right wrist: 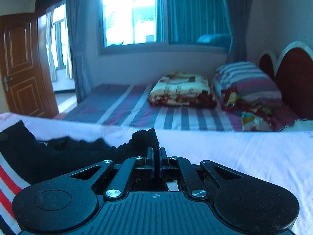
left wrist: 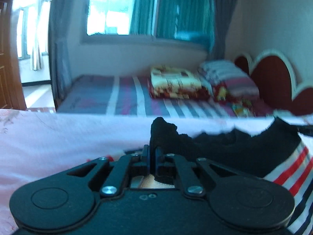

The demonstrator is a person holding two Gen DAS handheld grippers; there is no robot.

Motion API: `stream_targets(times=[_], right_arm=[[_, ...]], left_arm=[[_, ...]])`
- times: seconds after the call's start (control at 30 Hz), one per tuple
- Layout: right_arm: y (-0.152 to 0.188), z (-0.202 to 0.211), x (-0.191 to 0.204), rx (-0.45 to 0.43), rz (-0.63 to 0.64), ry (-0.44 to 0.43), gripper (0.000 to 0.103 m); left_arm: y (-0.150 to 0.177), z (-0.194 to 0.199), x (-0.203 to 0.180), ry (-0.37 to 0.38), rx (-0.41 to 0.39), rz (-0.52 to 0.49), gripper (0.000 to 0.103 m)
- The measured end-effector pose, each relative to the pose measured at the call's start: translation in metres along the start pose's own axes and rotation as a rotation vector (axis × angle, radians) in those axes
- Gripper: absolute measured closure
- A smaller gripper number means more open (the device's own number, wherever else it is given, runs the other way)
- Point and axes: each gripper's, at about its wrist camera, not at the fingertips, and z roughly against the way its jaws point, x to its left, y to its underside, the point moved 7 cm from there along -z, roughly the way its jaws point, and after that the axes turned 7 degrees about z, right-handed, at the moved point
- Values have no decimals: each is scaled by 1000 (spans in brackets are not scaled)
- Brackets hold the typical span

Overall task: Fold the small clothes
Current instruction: 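Lay the hem on the collar and open both tools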

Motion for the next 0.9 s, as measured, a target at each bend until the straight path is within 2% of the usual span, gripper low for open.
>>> stream_targets(times=[0.07, 0.13, 0.23, 0.33, 0.37, 0.4, 0.43, 0.47, 0.5, 0.53, 0.6, 0.63, 0.67, 0.73, 0.8, 0.9], right_arm=[[0, -3, -2, 4, -2, 5, 100], [5, -11, -2, 44, 5, 17, 100], [23, -31, -4, 169, 8, 33, 99], [23, -33, 2, 174, 51, 52, 99], [22, -34, 4, 177, 67, 54, 96], [20, -32, 3, 172, 66, 59, 91], [20, -28, 1, 157, 62, 64, 66], [17, -20, 1, 128, 58, 68, 46], [13, -11, 3, 92, 61, 65, 45], [10, -4, 10, 67, 70, 42, 46], [6, 2, 35, 59, 85, -62, 46], [6, 2, 51, 75, 105, -105, 52], [7, -2, 69, 101, 125, -145, 65], [9, -10, 98, 139, 130, -201, 67], [13, -16, 116, 158, 133, -220, 67], [25, -22, 115, 208, 150, -206, 67]], left_arm=[[-4, -5, 4, -23, -7, 24, 99], [2, -20, 9, -73, 62, 38, 99], [19, -44, 15, -126, 156, 59, 98], [18, -48, 9, -169, 151, 19, 95], [18, -49, 8, -176, 150, 3, 92], [17, -48, 10, -176, 147, 8, 81], [13, -44, 13, -176, 135, 29, 57], [10, -37, 16, -177, 114, 51, 43], [5, -24, 16, -183, 64, 67, 32], [0, -12, 9, -176, 12, 55, 34], [-2, 0, -17, -108, -9, 18, 34], [1, 0, -38, -55, 7, -8, 35], [5, -4, -57, -13, 31, -41, 35], [19, -13, -94, 43, 84, -118, 34], [32, -22, -115, 61, 123, -177, 32], [46, -29, -107, 41, 175, -163, 31]])
